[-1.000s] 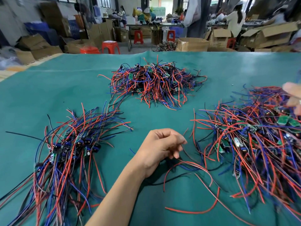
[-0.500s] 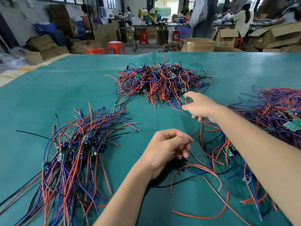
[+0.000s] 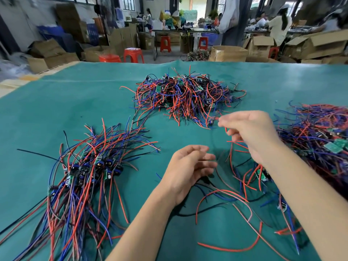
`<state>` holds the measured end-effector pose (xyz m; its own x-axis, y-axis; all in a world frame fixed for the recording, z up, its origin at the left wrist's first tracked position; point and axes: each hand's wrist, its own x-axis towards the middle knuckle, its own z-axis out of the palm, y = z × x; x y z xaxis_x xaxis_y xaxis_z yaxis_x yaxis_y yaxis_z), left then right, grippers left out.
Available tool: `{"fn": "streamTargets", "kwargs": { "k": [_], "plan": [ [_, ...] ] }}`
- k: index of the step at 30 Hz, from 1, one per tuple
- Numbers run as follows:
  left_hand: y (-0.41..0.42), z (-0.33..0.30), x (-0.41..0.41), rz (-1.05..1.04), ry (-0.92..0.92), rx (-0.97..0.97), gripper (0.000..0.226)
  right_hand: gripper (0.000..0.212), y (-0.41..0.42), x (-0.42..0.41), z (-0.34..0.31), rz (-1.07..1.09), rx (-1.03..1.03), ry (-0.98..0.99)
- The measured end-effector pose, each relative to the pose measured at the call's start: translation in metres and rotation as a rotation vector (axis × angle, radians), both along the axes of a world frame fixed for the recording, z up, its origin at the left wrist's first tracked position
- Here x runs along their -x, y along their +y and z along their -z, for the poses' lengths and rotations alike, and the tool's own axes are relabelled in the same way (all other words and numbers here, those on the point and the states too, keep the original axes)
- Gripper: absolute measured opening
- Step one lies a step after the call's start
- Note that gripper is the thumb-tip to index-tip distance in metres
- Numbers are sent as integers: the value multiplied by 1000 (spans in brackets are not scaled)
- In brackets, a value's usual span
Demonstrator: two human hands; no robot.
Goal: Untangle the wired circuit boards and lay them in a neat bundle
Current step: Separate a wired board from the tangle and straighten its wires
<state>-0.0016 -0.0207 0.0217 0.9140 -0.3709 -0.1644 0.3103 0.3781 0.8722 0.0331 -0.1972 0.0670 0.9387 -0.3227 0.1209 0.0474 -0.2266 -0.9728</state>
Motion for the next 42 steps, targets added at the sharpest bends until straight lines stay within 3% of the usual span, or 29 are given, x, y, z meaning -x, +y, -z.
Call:
{"fn": "streamTargets", "kwargs": {
  "k": [5, 10, 13, 15, 18, 21, 26, 30, 34, 42],
  "plan": [
    [0, 0, -3, -33, 72, 95, 28, 11, 27, 75, 11, -385, 26, 90],
    [0, 4, -3, -22, 32, 40, 31, 14, 42, 87, 21, -551, 181, 151],
    [2, 3, -3, 20, 5, 12, 28, 12, 39, 89, 19, -641, 122, 231],
    [3, 3, -2, 34, -17, -7, 28, 5, 34, 87, 20, -580, 87, 227],
    [2, 6, -2, 56, -83, -60, 29, 15, 24, 77, 27, -254, 95, 97],
    [2, 8, 0, 145, -172, -127, 27, 9, 17, 71, 33, -40, 16, -2],
    [4, 10, 4, 259, -265, -181, 23, 8, 20, 70, 32, -75, -133, 5],
    [7, 7, 2, 267, -220, -82, 19, 13, 17, 70, 28, -48, -376, 67],
    [7, 9, 1, 248, -217, -43, 14, 15, 19, 72, 25, -52, -475, 81],
    [4, 8, 3, 173, -251, -5, 38, 10, 29, 73, 31, -197, -534, 167]
  ]
}}
